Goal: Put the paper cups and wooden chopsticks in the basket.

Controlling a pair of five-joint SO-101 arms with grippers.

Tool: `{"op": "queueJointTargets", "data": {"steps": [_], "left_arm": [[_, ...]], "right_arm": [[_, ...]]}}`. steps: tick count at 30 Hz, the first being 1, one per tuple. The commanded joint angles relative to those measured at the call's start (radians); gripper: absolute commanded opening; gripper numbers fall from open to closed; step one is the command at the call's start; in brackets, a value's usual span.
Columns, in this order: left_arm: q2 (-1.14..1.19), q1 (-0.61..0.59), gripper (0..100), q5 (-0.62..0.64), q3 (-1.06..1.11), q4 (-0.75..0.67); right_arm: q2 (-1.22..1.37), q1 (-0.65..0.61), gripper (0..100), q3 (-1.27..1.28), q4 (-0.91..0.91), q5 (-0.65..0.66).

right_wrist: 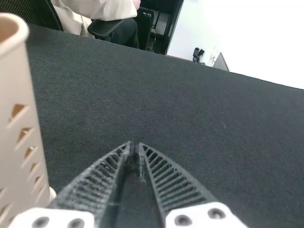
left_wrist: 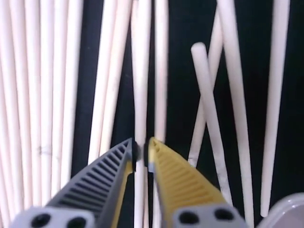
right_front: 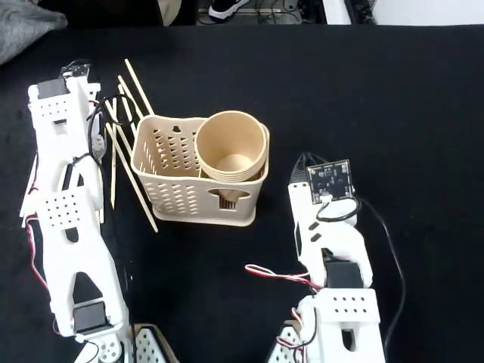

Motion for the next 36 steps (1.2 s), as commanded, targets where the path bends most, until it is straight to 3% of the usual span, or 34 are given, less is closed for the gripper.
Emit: {"op": "queueJointTargets", "data": {"steps": [1, 10, 12, 25, 29, 36], "left_arm": [[0.009, -0.016, 14, 0.0, 0.019, 0.021], [0.014, -0.022, 7, 0.025, 0.019, 0.021], [0.014, -0.021, 2, 0.023, 0.019, 0.021], [-0.014, 0.004, 3, 0.025, -0.051, 0.026], [-0.163, 0.002, 3, 0.066, 0.021, 0.026], [-0.629, 0.01, 3, 0.135, 0.317, 0.021]], "right_arm": [[-0.001, 0.012, 1.1, -0.004, 0.0, 0.002], [-0.001, 0.012, 1.1, -0.004, 0.0, 0.002], [-0.001, 0.012, 1.1, -0.004, 0.0, 0.002], [-0.001, 0.012, 1.1, -0.004, 0.0, 0.002], [-0.001, 0.012, 1.1, -0.004, -0.002, 0.002], [-0.001, 0.012, 1.1, -0.004, -0.002, 0.002]]}}
